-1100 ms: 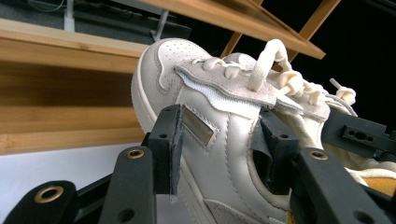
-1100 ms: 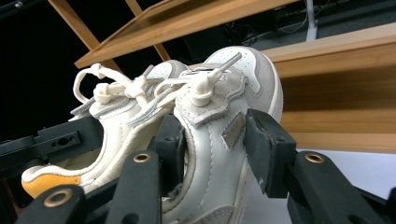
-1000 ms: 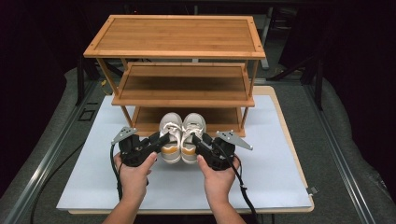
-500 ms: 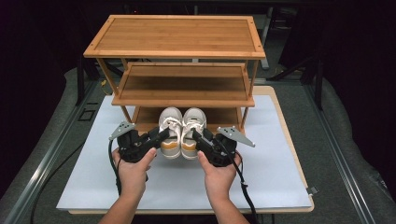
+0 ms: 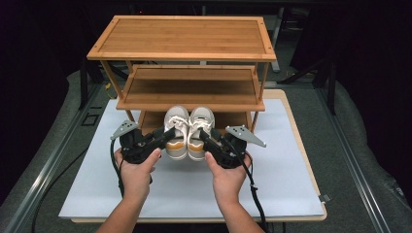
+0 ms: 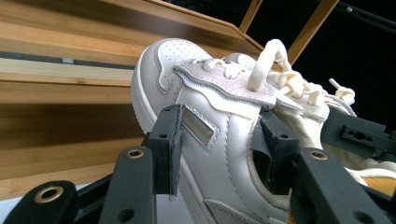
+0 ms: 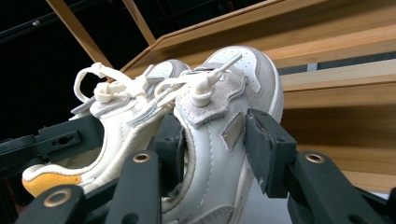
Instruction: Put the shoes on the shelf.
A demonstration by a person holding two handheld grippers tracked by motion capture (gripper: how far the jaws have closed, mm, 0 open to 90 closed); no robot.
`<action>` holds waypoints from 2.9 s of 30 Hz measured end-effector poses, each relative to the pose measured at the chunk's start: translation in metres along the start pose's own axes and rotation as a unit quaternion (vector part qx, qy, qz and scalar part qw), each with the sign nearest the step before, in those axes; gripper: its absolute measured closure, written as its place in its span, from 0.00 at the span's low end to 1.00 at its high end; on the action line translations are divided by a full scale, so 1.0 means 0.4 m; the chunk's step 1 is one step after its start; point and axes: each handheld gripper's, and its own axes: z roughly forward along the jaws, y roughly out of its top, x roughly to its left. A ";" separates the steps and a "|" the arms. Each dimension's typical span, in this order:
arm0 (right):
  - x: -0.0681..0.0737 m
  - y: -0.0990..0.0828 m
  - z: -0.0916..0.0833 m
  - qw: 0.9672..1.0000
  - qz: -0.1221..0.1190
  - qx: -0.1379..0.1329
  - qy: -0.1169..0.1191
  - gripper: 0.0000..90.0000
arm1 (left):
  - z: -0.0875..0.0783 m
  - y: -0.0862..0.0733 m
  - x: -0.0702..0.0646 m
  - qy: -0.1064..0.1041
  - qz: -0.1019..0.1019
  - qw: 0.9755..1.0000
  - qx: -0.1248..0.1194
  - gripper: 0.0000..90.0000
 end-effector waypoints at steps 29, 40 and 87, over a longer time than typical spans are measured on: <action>-0.018 0.092 0.047 1.000 0.000 -0.003 -0.005 0.65 | 0.063 0.095 0.009 -0.003 -0.002 1.000 0.000 0.63; -0.034 0.132 0.087 1.000 0.003 0.006 -0.006 0.65 | 0.101 0.131 0.029 -0.003 -0.015 1.000 0.005 0.63; -0.115 0.228 0.248 0.998 0.035 0.038 -0.021 0.65 | 0.260 0.225 0.108 0.005 -0.043 0.999 0.031 0.62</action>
